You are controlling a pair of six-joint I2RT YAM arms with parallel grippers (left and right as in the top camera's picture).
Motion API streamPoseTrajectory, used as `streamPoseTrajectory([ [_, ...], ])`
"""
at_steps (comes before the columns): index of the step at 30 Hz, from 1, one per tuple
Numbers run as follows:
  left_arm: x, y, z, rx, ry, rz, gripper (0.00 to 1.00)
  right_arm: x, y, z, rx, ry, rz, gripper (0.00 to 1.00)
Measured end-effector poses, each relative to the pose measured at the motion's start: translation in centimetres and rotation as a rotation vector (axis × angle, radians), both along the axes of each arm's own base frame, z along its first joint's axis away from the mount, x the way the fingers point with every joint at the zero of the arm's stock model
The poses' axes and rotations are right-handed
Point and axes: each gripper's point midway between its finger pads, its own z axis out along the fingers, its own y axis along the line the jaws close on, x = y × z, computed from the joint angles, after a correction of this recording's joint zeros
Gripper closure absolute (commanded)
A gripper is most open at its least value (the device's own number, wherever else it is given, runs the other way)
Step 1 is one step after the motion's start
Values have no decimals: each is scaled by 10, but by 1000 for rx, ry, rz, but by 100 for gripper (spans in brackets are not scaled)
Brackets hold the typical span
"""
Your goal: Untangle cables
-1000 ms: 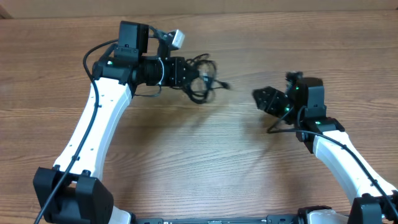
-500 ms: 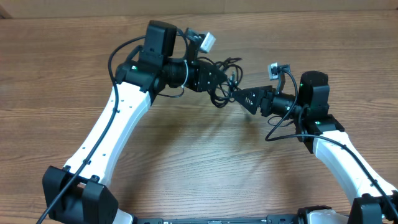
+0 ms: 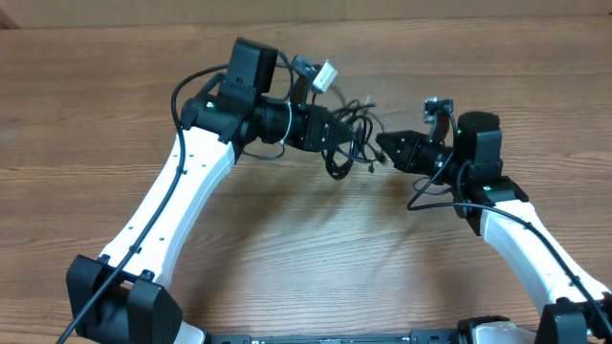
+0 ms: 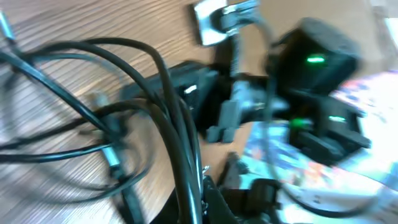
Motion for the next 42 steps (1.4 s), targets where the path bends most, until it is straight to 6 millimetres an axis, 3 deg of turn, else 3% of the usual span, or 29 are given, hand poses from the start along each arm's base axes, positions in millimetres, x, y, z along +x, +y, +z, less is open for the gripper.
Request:
streamPoseTrajectory([
  [5, 14, 29, -40, 251, 13, 157, 96, -9, -23, -35, -88, 169, -139, 96],
  [10, 30, 52, -57, 407, -31, 262, 96, -20, -48, -62, -204, 284, -252, 96],
  [14, 44, 79, -69, 559, -74, 369, 96, -43, -81, -90, -351, 425, -391, 96],
  [15, 46, 88, -72, 600, -77, 405, 96, -45, -89, -93, -381, 441, -427, 94],
  [17, 51, 99, -74, 652, -80, 459, 96, -39, -94, -90, -387, 415, -460, 77],
  [19, 52, 96, -72, 628, -76, 460, 96, -21, -82, -76, -329, 320, -410, 52],
  [21, 48, 78, -65, 535, -78, 385, 96, -7, -55, -56, -240, 204, -270, 44],
  [25, 30, 45, -49, 355, -59, 223, 96, -1, -7, -11, -69, -1, 1, 40],
  [35, -2, 3, -6, 31, -17, -9, 96, -12, 23, 23, 44, -142, 200, 34],
  [37, -3, -1, 2, -15, -20, -30, 96, -16, 30, 24, 52, -148, 228, 37],
  [41, -7, -6, 11, -65, -7, -55, 96, -21, 44, 27, 50, -166, 268, 91],
  [42, -8, -6, 12, -71, 2, -57, 96, -22, 47, 27, 49, -169, 272, 96],
])
